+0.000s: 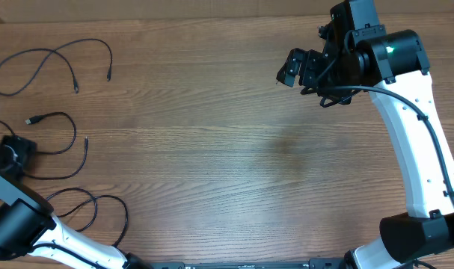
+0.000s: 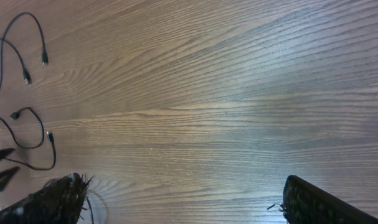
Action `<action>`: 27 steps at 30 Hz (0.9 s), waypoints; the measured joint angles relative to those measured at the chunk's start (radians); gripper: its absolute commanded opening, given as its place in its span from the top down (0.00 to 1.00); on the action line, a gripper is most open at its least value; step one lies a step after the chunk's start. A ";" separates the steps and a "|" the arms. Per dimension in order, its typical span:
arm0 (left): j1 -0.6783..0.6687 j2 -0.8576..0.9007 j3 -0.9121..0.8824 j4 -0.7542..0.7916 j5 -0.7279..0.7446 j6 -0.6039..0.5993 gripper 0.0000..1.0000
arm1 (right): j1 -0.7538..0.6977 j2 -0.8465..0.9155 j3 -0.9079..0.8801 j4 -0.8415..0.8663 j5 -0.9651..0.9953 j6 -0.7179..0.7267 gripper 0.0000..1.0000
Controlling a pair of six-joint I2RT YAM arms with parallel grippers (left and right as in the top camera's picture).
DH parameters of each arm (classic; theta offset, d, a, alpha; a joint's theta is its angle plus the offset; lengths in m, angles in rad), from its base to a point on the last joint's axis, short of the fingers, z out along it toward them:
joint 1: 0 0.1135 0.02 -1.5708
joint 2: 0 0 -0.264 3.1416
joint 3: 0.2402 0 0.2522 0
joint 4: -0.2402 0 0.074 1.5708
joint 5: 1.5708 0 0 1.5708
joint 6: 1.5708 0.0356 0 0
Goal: Untangle cables
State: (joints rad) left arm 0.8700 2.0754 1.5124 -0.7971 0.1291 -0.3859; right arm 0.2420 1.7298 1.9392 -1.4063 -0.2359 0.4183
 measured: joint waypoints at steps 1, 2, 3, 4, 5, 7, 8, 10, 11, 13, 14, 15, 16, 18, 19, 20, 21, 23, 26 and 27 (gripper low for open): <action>0.000 -0.005 0.052 -0.035 0.008 0.000 0.31 | 0.000 0.000 0.000 0.001 0.000 0.000 0.00; 0.000 -0.014 0.089 -0.058 0.016 0.000 0.32 | 0.000 0.000 0.000 0.000 0.000 0.000 0.00; 0.000 -0.027 0.114 -0.075 0.022 0.000 0.31 | 0.000 0.000 0.000 0.000 0.000 0.000 0.00; -0.003 -0.048 0.142 -0.095 0.026 -0.003 0.30 | 0.000 0.000 0.000 0.000 0.000 0.000 0.00; -0.005 -0.068 0.161 -0.107 0.031 -0.003 0.24 | 0.000 0.000 0.000 0.000 0.000 0.000 0.00; -0.013 -0.129 0.198 -0.141 0.048 -0.007 0.16 | 0.000 0.000 0.000 0.000 0.000 0.000 0.00; -0.019 -0.161 0.210 -0.160 0.059 -0.008 0.15 | 0.000 0.000 0.000 0.000 0.000 0.000 0.00; -0.026 -0.230 0.225 -0.209 0.096 -0.009 0.16 | 0.000 0.000 0.000 0.001 0.000 0.000 0.00; -0.028 -0.270 0.230 -0.257 0.131 -0.009 0.18 | 0.000 0.000 0.000 0.000 0.000 0.000 0.00; -0.032 -0.308 0.231 -0.324 0.177 -0.008 0.20 | 0.000 0.000 0.000 0.000 0.000 0.000 0.00; -0.033 -0.327 0.232 -0.375 0.211 -0.005 0.19 | 0.000 0.000 0.000 0.001 0.000 0.000 0.00; -0.036 -0.338 0.232 -0.414 0.238 0.000 0.19 | 0.000 0.000 0.000 0.000 0.000 0.000 0.00; -0.038 -0.346 0.232 -0.465 0.262 0.005 0.20 | 0.000 0.000 0.000 0.001 0.000 0.000 0.00; -0.039 -0.349 0.231 -0.562 0.278 0.016 0.21 | 0.000 0.000 0.000 0.000 0.000 0.000 0.00; -0.042 -0.349 0.231 -0.602 0.274 0.016 0.20 | 0.000 0.000 0.000 0.001 0.000 0.000 0.00; -0.043 -0.349 0.231 -0.627 0.256 0.013 0.20 | 0.000 0.000 0.000 0.000 0.000 0.000 0.00; -0.044 -0.349 0.231 -0.640 0.235 0.006 0.20 | 0.000 0.000 0.000 0.000 0.000 0.000 0.00; -0.046 -0.349 0.231 -0.671 0.134 -0.046 0.18 | 0.000 0.000 0.000 0.000 0.000 0.000 0.00; -0.045 -0.349 0.231 -0.697 -0.024 -0.136 0.17 | 0.000 0.000 0.000 0.000 0.000 0.000 0.00; -0.045 -0.349 0.231 -0.710 -0.107 -0.190 0.17 | 0.000 0.000 0.000 0.000 0.000 0.000 0.00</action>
State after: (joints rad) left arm 0.8246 1.7267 1.7432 -1.5070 0.0223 -0.5762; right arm 0.2417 1.7298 1.9392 -1.4063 -0.2359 0.4183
